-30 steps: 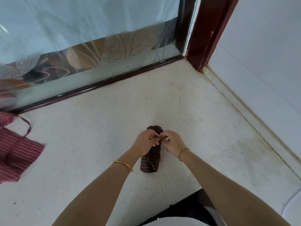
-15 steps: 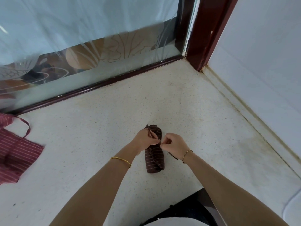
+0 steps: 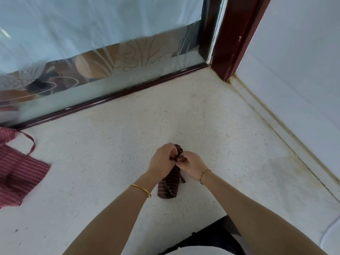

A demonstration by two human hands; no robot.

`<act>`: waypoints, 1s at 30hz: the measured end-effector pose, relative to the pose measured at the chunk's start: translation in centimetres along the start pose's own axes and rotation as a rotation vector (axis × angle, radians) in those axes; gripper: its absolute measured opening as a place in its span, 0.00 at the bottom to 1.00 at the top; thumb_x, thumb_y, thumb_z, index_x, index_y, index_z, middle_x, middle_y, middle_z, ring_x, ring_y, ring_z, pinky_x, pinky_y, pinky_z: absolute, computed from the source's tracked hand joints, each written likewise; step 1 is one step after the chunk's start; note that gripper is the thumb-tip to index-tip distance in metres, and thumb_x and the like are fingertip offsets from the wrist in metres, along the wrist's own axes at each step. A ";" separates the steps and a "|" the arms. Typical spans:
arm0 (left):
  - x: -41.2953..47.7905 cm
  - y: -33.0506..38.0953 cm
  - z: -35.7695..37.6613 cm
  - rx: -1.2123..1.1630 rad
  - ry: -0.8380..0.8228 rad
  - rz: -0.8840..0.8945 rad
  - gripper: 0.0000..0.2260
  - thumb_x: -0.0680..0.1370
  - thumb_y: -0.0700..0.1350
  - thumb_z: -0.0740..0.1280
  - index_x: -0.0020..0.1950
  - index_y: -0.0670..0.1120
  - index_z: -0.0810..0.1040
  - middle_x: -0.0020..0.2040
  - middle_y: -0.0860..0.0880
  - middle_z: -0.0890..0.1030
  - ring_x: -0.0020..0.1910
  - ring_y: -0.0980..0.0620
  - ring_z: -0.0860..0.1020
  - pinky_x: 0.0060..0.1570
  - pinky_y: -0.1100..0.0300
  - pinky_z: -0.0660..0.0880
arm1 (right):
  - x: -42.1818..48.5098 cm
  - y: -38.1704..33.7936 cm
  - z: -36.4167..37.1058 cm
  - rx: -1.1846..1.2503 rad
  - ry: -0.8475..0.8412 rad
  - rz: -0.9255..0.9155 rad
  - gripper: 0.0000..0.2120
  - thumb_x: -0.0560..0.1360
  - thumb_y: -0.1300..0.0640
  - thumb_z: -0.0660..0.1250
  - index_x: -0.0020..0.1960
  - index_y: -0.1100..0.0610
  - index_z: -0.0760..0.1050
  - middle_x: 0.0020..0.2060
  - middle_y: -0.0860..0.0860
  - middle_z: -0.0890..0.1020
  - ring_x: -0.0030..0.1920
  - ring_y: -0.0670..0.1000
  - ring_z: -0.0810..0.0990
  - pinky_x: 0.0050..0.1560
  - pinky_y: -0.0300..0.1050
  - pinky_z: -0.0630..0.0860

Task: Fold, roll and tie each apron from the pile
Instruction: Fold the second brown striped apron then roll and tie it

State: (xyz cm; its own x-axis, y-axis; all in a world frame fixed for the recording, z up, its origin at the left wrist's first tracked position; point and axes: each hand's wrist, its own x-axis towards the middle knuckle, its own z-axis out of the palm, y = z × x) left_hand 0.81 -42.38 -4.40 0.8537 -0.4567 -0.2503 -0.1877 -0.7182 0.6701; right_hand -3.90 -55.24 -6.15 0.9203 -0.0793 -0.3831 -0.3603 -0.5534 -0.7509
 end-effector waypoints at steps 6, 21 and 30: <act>-0.5 -1.5 1.0 0.049 0.113 0.154 0.05 0.74 0.34 0.65 0.46 0.43 0.75 0.47 0.50 0.73 0.44 0.52 0.72 0.44 0.57 0.74 | -0.2 0.0 0.1 0.171 0.021 0.064 0.03 0.78 0.62 0.62 0.48 0.56 0.74 0.39 0.51 0.79 0.39 0.47 0.78 0.35 0.31 0.69; -0.2 -2.9 -0.9 0.006 0.019 0.117 0.02 0.75 0.42 0.69 0.44 0.44 0.80 0.43 0.52 0.75 0.43 0.57 0.71 0.43 0.72 0.65 | 0.4 0.1 -1.3 -0.065 -0.074 -0.044 0.02 0.74 0.62 0.65 0.47 0.58 0.76 0.41 0.55 0.81 0.43 0.54 0.82 0.47 0.48 0.80; -0.5 -4.7 -2.3 0.157 -0.103 0.047 0.07 0.78 0.42 0.65 0.40 0.45 0.73 0.43 0.51 0.74 0.42 0.53 0.73 0.46 0.60 0.72 | 0.1 1.3 -1.8 -0.348 0.004 0.017 0.03 0.70 0.61 0.62 0.38 0.56 0.71 0.32 0.51 0.74 0.33 0.50 0.72 0.33 0.42 0.71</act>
State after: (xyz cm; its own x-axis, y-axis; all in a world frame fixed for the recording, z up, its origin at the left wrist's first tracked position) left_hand 2.41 -37.59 -5.80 0.7898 -0.5368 -0.2968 -0.3064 -0.7644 0.5673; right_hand -4.04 -57.50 -6.17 0.9155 -0.0942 -0.3912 -0.3028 -0.8016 -0.5155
